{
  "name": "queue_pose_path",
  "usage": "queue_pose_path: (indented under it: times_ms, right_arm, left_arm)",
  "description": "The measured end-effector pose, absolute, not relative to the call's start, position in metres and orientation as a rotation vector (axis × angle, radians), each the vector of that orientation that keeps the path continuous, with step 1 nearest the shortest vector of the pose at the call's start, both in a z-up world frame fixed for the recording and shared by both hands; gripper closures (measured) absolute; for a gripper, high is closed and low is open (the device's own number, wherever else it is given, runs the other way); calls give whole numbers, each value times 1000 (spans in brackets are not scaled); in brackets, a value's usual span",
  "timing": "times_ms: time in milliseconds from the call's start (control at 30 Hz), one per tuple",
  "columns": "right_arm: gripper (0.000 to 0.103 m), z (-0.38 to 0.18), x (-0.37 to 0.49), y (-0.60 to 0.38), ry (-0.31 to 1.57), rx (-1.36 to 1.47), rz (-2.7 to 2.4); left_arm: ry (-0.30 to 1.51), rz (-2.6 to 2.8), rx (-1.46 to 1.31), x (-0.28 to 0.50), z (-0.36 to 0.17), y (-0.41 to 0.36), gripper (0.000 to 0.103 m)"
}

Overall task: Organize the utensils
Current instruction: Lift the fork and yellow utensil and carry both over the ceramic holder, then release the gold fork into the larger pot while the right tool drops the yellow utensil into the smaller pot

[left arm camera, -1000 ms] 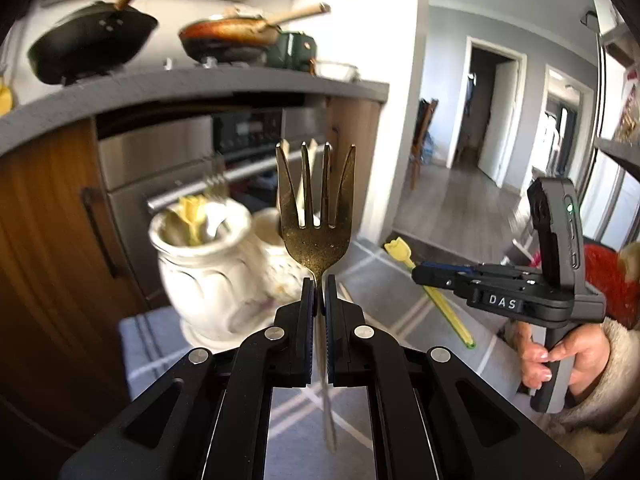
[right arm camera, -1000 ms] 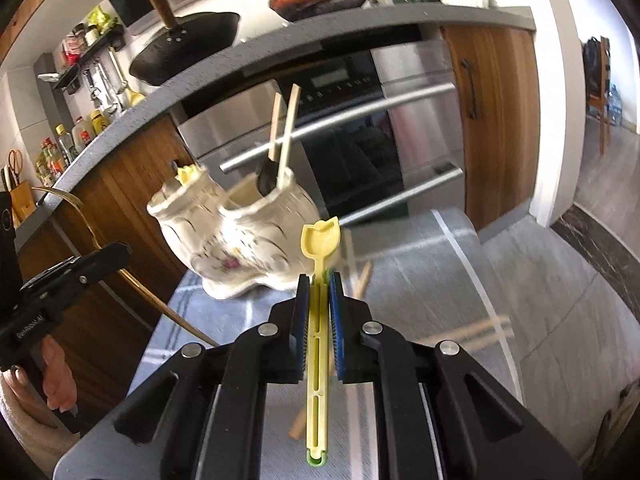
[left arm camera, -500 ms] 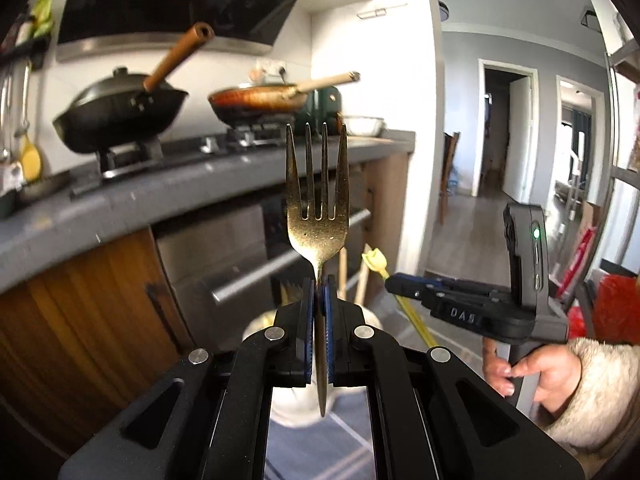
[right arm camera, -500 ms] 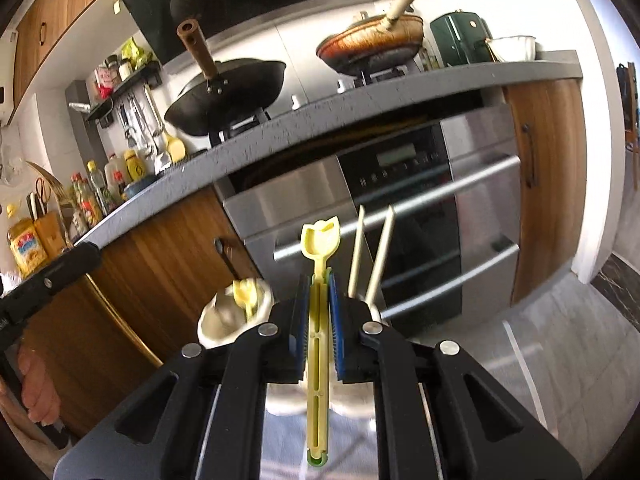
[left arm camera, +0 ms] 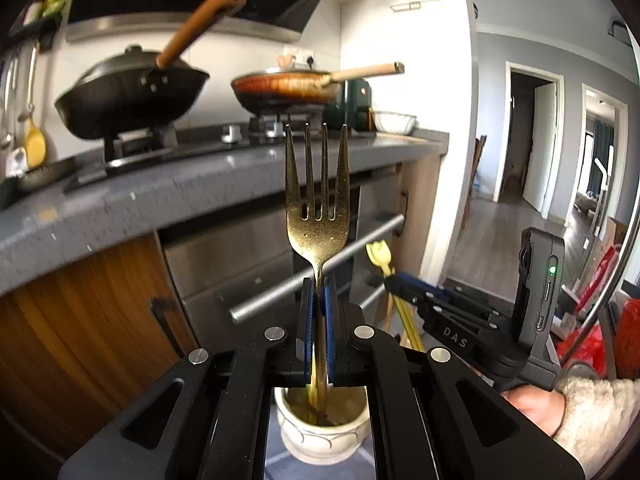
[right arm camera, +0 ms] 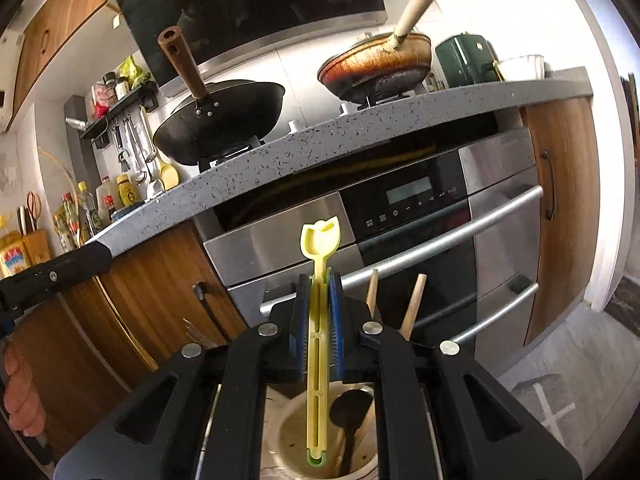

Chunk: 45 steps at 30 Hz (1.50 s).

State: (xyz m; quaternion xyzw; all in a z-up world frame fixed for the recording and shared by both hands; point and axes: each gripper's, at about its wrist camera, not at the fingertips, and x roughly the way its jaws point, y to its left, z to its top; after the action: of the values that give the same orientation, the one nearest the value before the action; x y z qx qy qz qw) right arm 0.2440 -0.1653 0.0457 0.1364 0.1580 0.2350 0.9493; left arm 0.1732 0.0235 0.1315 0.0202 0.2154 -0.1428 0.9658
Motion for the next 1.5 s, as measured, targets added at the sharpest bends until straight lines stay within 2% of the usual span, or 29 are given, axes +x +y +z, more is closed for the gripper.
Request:
queue_pose_path:
  times_ms: [333,867,1200,1500]
  right_arm:
    - [93,26,226,-161,231,176,429]
    - [93,42,178,-185,156,167,454]
    - [93,47,181,-182,136,172,429]
    - [93,27,200,-170,247,135,448]
  left_arm:
    - [495,-316,-1,175,106,29,97]
    - [546,-317,12,164,91,32,97]
    - [546,-315,19,163,90,32,97]
    - [566,-328,28,167,86,29,97]
